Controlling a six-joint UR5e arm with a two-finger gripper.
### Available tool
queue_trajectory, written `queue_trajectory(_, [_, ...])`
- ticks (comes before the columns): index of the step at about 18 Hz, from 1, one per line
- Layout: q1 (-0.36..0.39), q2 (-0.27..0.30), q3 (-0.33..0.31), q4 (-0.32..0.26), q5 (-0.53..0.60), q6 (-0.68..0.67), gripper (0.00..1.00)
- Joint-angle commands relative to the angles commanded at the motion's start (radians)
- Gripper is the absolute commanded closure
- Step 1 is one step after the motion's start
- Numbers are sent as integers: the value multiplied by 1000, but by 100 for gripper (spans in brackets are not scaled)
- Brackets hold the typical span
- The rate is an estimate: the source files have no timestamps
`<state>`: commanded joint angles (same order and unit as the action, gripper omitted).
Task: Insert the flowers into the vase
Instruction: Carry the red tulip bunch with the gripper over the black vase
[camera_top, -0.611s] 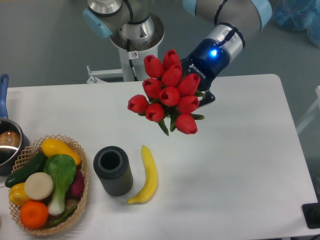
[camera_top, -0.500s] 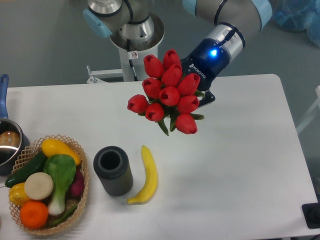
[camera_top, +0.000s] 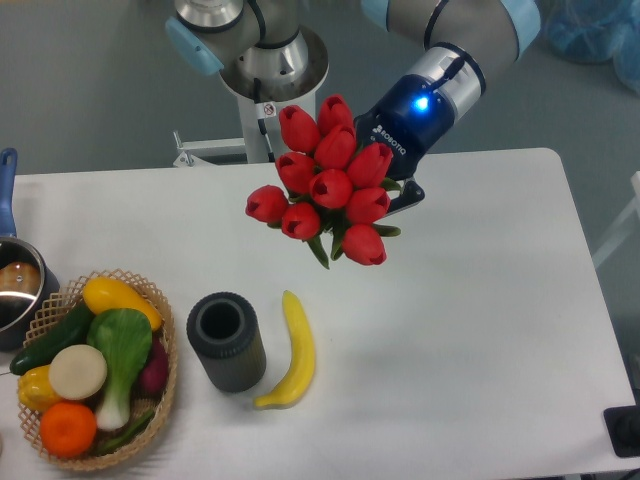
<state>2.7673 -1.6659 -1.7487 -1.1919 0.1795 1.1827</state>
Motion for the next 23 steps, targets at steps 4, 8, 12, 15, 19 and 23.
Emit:
queue_trajectory(4, [-37, -12, 0, 34, -58, 5, 64])
queue_trajectory(8, [-67, -55, 5, 100, -123, 6, 64])
queue_trajectory(12, [-86, -89, 3, 164, -144, 15, 64])
queue_trajectory(15, [-124, -109, 9, 199, -156, 17, 64])
queue_trajectory(19, [-132, -126, 8, 201, -254, 52, 64])
queue_trajectory(23, [-144, -130, 6, 209, -261, 69, 64])
